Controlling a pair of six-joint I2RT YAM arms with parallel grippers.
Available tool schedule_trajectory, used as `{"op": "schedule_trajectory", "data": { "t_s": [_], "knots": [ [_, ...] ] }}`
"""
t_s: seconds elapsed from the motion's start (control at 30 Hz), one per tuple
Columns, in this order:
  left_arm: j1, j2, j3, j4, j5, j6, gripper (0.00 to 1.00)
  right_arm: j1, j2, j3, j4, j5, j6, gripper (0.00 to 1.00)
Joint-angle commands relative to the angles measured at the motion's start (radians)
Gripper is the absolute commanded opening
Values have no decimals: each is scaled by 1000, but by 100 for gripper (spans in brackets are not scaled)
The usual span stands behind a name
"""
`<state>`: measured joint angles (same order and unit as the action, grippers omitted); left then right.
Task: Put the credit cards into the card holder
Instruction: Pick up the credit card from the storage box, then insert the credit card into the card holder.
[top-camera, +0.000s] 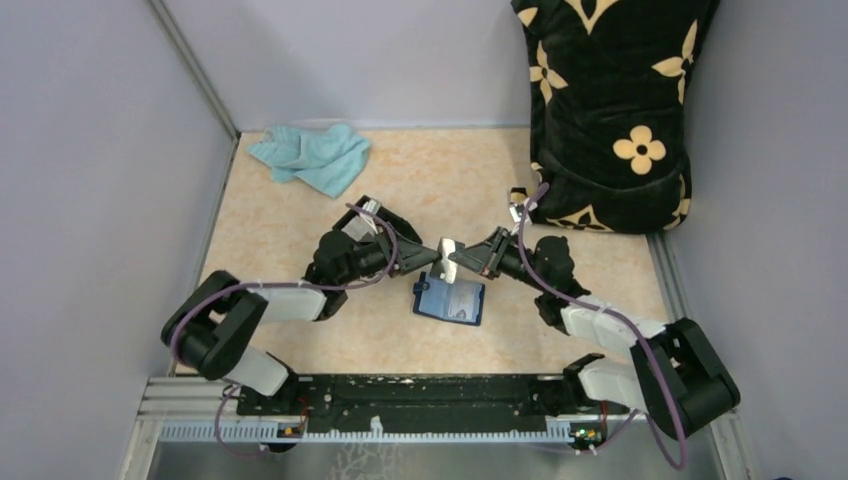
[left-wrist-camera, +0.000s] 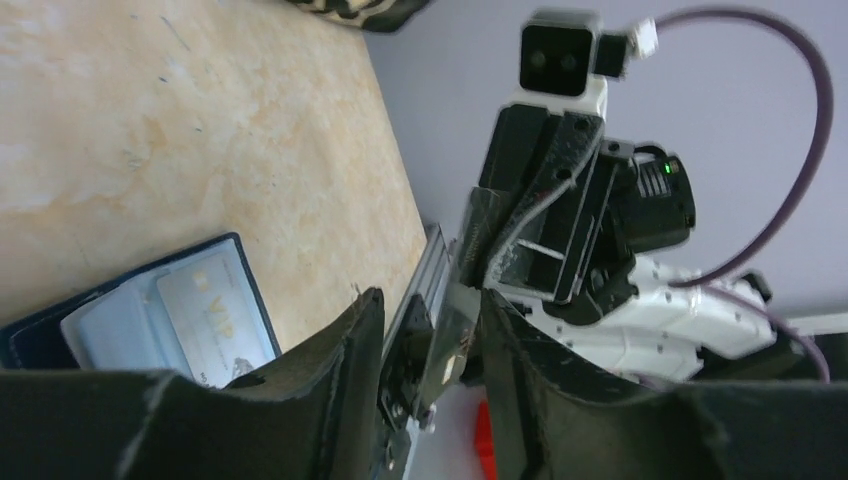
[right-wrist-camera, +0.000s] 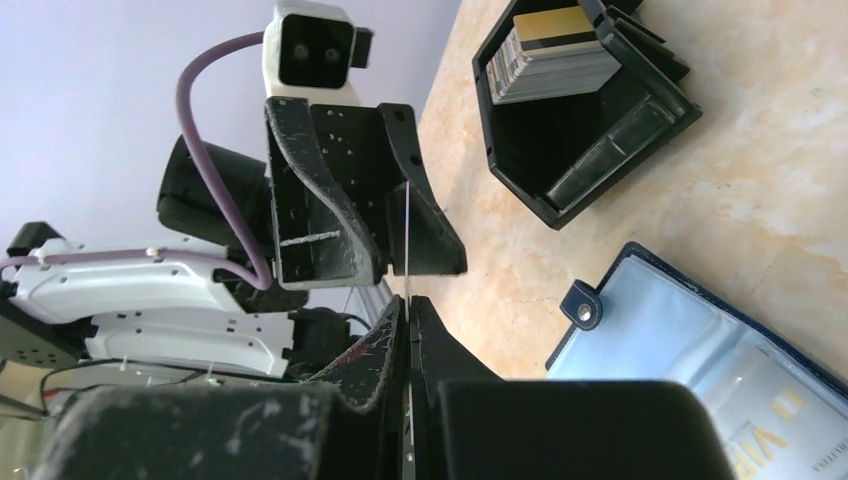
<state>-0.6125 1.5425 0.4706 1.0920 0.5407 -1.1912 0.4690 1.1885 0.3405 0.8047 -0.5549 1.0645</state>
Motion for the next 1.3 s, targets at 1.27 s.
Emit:
{"op": "schedule_trajectory", "data": {
  "t_s": [1.27],
  "knots": [
    [-111, -166, -93, -659, -457, 233, 18, 47, 173, -104, -94, 152, -34, 0]
  ]
}}
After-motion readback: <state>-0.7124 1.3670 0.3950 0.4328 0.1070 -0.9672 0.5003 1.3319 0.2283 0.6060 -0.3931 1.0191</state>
